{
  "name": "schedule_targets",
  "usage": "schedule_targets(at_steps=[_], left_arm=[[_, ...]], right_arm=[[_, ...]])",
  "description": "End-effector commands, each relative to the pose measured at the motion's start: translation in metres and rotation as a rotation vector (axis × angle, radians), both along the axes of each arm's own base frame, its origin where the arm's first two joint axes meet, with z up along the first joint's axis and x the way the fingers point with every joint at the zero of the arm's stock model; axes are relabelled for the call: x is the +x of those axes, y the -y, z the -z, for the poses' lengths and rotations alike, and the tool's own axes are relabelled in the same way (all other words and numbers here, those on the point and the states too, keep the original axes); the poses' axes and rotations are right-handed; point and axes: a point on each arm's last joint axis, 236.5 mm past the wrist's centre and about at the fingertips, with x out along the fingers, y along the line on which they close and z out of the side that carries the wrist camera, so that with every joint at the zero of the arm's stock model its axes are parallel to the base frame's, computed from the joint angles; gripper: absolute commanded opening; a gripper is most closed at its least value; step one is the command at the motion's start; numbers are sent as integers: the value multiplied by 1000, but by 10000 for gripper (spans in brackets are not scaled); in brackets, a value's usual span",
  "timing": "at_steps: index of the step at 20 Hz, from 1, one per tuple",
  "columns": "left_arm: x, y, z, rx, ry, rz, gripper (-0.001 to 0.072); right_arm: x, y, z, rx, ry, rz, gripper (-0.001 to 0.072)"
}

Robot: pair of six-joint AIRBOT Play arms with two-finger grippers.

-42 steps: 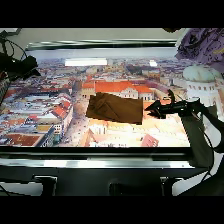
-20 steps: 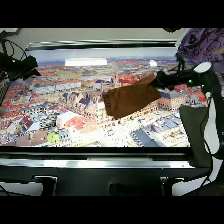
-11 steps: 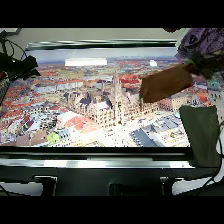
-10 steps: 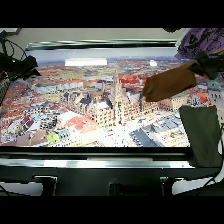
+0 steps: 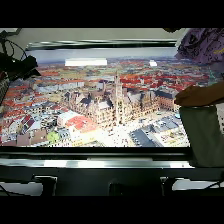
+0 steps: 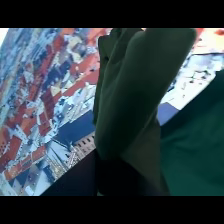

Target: Fold the clothes and pants, and hang the long-sleeved shirts on hangers.

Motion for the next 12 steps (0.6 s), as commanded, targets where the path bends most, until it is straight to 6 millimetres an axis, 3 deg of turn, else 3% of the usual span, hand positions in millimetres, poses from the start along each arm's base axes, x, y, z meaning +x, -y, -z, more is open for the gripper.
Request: schedule_targets(at_steps=[1, 8, 12], left_arm=[[0, 0, 0, 0, 0, 0, 19], [-4, 0, 2, 1, -18, 5, 19], [-10, 0, 4, 3, -42, 14, 19]], right_arm=[[-49, 19, 1, -22, -139, 123, 23], [-115, 5, 12, 2, -403, 137, 23], [-140, -13, 45, 39, -507, 107, 23]])
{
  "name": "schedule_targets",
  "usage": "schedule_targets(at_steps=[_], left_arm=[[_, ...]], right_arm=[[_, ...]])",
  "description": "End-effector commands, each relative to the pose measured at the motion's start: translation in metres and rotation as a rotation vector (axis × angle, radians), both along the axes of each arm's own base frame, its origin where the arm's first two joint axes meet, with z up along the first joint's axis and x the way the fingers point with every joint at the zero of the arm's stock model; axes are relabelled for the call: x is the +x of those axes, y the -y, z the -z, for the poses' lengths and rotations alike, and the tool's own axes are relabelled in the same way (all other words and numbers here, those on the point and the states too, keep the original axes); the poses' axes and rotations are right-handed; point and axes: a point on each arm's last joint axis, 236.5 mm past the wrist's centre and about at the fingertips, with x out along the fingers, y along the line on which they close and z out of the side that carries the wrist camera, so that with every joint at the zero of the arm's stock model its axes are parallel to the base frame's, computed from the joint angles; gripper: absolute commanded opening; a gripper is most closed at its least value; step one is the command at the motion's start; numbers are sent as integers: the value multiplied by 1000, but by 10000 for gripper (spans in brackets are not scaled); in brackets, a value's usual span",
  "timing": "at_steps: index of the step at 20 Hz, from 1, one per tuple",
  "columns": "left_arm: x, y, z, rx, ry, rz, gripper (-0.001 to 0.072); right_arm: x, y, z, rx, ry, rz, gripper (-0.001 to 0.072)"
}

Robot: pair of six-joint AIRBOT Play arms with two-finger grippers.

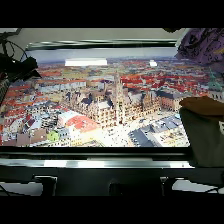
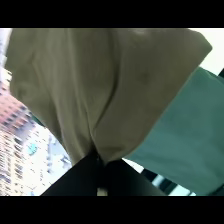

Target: Fold the clothes and pants, and hang the long-sleeved shirts on hangers.

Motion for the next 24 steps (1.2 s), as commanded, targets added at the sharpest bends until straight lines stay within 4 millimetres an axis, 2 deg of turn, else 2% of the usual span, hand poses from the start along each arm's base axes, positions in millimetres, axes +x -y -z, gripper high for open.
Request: schedule_targets(at_steps=[1, 5, 8, 10, 14, 18, 24], left_arm=[[-4, 0, 2, 2, -15, 7, 19], [-3, 0, 1, 2, -15, 6, 18], [-3, 0, 1, 2, -14, 6, 19], [-3, 0, 1, 2, -14, 6, 18], [-3, 0, 1, 3, -14, 6, 19], [-3, 0, 2, 2, -15, 6, 19], [-3, 0, 2, 2, -15, 6, 18]], right_arm=[[-34, -19, 34, 35, -110, -3, 23], [-90, -24, 87, -29, -222, 33, 24], [-115, -27, 119, -34, -273, 45, 25], [-138, -24, 132, -51, -361, 53, 24], [-154, -13, 134, -102, -426, 60, 24], [-168, -12, 132, -108, -485, 61, 24], [-177, -14, 130, -103, -525, 62, 25]])
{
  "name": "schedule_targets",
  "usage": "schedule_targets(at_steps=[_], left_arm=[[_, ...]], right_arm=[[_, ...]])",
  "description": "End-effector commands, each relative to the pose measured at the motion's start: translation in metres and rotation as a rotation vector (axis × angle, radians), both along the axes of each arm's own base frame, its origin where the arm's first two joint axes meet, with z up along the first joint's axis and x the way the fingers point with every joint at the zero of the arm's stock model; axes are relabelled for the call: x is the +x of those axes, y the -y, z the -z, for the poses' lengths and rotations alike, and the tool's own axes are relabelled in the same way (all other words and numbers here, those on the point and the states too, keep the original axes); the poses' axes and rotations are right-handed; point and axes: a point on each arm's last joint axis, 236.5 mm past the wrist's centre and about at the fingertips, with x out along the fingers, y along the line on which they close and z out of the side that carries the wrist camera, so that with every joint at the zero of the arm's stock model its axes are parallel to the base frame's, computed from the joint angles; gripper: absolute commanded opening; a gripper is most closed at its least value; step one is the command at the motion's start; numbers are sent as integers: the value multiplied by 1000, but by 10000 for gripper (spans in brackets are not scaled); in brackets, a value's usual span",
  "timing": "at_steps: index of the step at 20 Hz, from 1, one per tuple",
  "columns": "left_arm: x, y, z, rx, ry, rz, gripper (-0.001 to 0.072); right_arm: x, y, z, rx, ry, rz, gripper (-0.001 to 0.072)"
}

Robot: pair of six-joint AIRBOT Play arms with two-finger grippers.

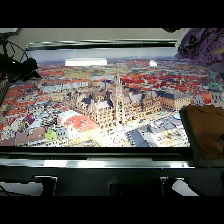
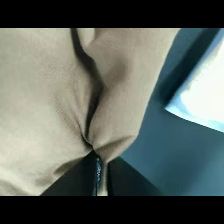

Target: Fold the clothes and pants, and hang the long-sleeved shirts on hangers.

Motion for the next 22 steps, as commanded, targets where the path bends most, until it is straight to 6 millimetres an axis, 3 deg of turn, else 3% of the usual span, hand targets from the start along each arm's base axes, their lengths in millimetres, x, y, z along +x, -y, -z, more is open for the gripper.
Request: schedule_targets(at_steps=[1, 6, 9, 10, 11, 12, 14, 15, 17, 19, 21, 22], left_arm=[[0, 0, 0, 0, 0, -1, 19], [0, 0, 0, 0, 0, 0, 19], [0, 0, 0, 0, 0, -1, 19], [0, -1, 0, 1, 0, 0, 19], [0, -1, 0, 4, 2, 5, 19], [0, -4, 0, 11, 3, 6, 19], [-1, -7, 1, 13, -4, 0, 19], [-3, -8, 2, 16, -13, 1, 19], [-13, -13, 7, 60, -41, 46, 18], [-24, -25, 13, 122, -65, 24, 17], [-39, -35, 15, 182, -47, 2, 17], [-48, -34, 15, 191, -22, 16, 17]], right_arm=[[-10, -3, -1, 10, -40, 6, 25], [-26, -17, 12, 59, -102, 11, 36], [-29, -4, 8, 9, -120, -3, 271], [-25, -1, 6, -4, -105, -6, 318], [-17, 4, 0, -22, -72, -8, 378], [-3, 11, -8, -45, -17, -11, 387], [52, 19, -29, -65, 208, -43, 359], [90, 13, -41, -38, 362, -79, 282], [175, -28, -70, 53, 661, -232, 116], [238, -100, -88, 147, 822, -440, 106], [276, -186, -98, 187, 882, -690, 105], [286, -234, -102, 211, 904, -827, 105]])
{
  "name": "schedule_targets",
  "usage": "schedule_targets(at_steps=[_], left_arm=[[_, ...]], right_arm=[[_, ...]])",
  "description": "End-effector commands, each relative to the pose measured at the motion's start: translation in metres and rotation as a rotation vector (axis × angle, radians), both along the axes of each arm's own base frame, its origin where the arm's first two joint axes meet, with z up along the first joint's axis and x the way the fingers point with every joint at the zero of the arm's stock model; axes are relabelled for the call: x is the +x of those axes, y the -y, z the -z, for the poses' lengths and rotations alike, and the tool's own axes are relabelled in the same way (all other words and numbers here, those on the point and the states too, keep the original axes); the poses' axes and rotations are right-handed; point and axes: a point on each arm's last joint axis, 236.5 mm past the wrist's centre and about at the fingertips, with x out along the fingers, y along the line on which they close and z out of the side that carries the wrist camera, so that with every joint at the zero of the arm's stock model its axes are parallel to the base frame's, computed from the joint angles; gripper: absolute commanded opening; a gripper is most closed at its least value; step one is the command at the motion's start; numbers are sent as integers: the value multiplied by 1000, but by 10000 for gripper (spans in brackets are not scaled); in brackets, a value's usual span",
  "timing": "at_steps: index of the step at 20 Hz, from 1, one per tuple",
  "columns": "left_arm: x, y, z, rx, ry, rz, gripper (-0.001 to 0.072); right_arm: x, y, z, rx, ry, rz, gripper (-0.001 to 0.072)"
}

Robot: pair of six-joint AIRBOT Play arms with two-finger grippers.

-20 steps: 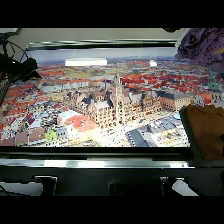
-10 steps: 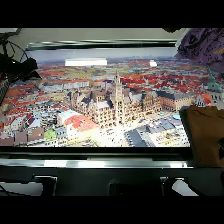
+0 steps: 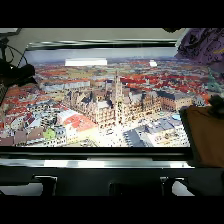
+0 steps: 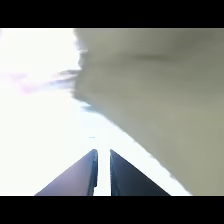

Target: Fold the clothes and pants, and hang the long-sleeved shirts on hangers.

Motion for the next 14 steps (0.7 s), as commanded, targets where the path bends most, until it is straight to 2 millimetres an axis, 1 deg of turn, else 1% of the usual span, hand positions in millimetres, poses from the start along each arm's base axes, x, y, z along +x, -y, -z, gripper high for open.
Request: schedule_targets(at_steps=[1, 2, 3, 4, 5, 6, 8, 9, 10, 12, 14], left_arm=[[-28, -9, 5, 82, 48, 26, 17], [-40, -7, 8, 87, 65, 43, 17], [-51, -3, 9, 90, 83, 59, 17], [-61, 0, 9, 94, 109, 68, 17], [-68, 2, 7, 99, 142, 71, 18], [-74, 3, 5, 102, 169, 68, 18], [-84, 3, 1, 105, 202, 63, 19], [-87, 3, -2, 106, 209, 63, 19], [-89, 3, -3, 107, 206, 64, 19], [-89, 3, -2, 107, 204, 64, 20], [-89, 3, -1, 107, 203, 64, 20]], right_arm=[[58, -167, -34, 15, 233, -441, 104], [54, -211, -36, -3, 253, -552, 103], [46, -251, -36, -35, 266, -661, 103], [36, -283, -35, -64, 274, -753, 102], [25, -309, -34, -95, 278, -830, 102], [15, -328, -33, -116, 281, -878, 102], [2, -352, -32, -143, 290, -948, 103], [-1, -357, -33, -144, 296, -961, 103], [0, -358, -34, -144, 300, -961, 106], [4, -355, -36, -162, 313, -956, 107], [4, -355, -36, -162, 314, -957, 107]])
